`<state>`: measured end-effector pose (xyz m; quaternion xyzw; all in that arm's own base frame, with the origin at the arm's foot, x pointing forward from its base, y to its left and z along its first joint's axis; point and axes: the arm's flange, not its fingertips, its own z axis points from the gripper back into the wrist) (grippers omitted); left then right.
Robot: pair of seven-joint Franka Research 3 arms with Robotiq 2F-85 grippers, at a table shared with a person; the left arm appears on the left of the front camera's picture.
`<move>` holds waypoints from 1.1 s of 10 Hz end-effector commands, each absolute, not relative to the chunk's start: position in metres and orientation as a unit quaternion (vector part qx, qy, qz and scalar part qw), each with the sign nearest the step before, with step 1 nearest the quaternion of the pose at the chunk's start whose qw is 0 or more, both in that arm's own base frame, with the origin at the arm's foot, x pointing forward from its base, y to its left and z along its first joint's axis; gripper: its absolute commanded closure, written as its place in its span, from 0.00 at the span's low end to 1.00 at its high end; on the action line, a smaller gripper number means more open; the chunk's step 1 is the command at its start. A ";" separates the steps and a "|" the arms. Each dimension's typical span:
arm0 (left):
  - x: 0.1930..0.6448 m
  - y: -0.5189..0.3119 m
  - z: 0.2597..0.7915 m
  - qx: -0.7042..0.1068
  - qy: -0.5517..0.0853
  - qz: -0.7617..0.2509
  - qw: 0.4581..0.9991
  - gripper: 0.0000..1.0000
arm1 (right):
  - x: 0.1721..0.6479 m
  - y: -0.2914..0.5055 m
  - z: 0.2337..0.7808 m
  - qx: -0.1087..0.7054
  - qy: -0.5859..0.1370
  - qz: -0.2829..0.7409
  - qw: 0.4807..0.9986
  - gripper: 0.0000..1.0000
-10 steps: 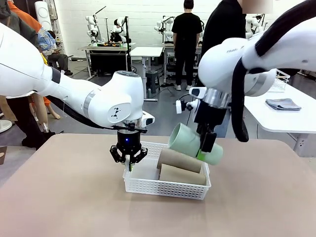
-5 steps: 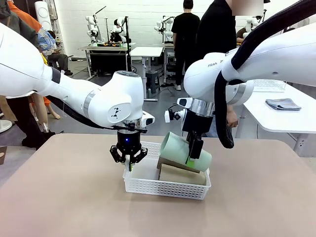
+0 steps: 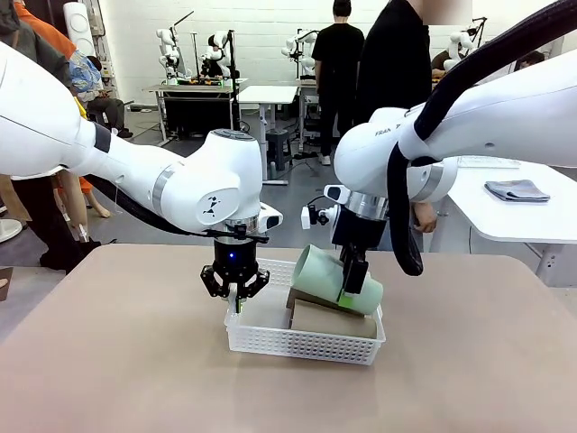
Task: Clean and organize the cups into the basket.
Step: Pick up the Reusable plastic cup from the right side of the table and stack it inside the Organizing basket in the center of the table.
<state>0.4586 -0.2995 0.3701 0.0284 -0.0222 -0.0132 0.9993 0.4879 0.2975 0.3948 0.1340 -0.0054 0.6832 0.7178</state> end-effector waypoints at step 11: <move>0.458 -0.300 0.373 0.030 -0.026 -0.011 0.999 1.00 | 0.492 0.292 0.405 0.116 -0.019 0.689 0.715 0.00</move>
